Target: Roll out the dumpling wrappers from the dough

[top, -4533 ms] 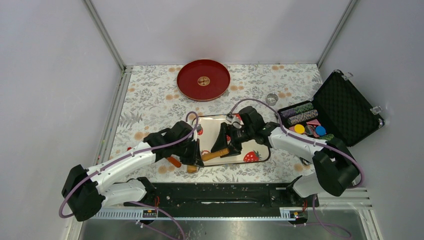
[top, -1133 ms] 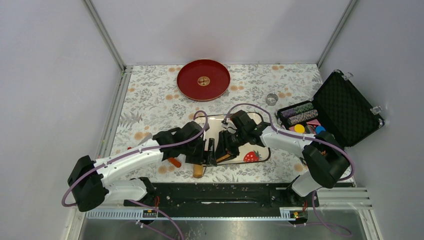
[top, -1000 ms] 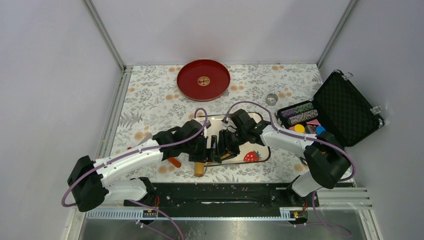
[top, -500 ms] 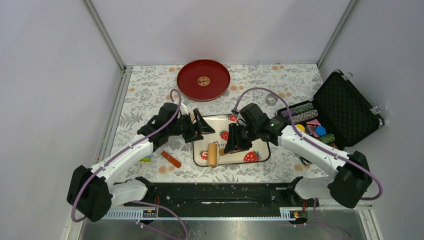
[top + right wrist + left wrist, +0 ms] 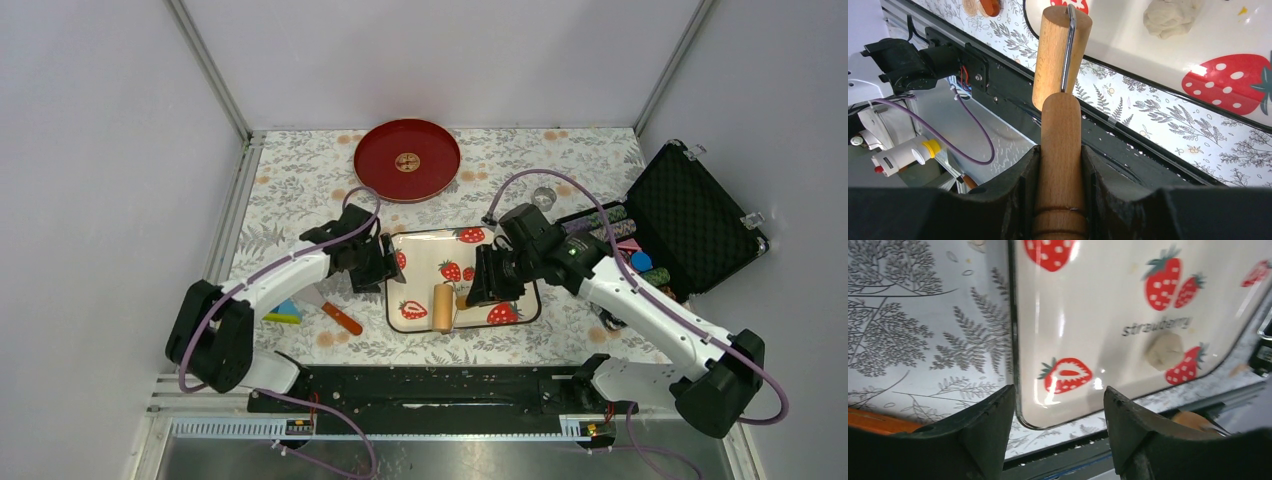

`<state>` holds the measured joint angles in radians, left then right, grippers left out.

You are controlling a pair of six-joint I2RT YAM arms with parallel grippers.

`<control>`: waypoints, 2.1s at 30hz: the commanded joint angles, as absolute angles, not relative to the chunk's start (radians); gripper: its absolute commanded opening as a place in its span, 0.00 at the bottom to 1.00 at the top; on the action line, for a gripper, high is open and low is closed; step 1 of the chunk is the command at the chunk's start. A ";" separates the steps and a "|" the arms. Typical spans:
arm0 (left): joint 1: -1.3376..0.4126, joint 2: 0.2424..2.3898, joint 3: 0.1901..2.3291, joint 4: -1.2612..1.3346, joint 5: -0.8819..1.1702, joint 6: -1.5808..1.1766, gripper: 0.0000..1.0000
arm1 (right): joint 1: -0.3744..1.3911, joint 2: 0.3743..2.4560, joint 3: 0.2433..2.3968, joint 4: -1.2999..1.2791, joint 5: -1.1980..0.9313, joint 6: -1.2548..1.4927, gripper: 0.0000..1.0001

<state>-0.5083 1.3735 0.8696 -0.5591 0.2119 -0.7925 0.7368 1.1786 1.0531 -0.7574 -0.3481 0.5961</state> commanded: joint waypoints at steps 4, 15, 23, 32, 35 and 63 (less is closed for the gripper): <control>-0.506 1.472 0.856 -0.503 0.167 -0.768 0.60 | 0.683 1.125 1.099 -0.777 -0.368 0.582 0.00; -0.506 1.571 0.822 -0.410 0.191 -0.776 0.47 | 0.626 1.122 1.101 -0.775 -0.419 0.580 0.00; -0.506 1.599 0.839 -0.410 0.189 -0.764 0.28 | 0.611 1.136 1.150 -0.795 -0.436 0.561 0.00; -0.508 1.598 0.807 -0.411 0.203 -0.743 0.00 | 0.606 1.122 1.216 -0.871 -0.388 0.482 0.00; -0.508 1.566 0.773 -0.416 0.209 -0.736 0.00 | 0.604 1.114 1.219 -0.882 -0.379 0.470 0.00; -0.508 1.422 0.655 -0.385 0.070 -0.614 0.15 | 0.603 1.105 1.195 -0.956 -0.232 0.326 0.00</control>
<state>-0.5095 1.3983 0.6685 -0.4152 0.1440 -0.6735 0.6083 1.1015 1.1675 -0.9619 -0.2455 0.3653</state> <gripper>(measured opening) 0.145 0.391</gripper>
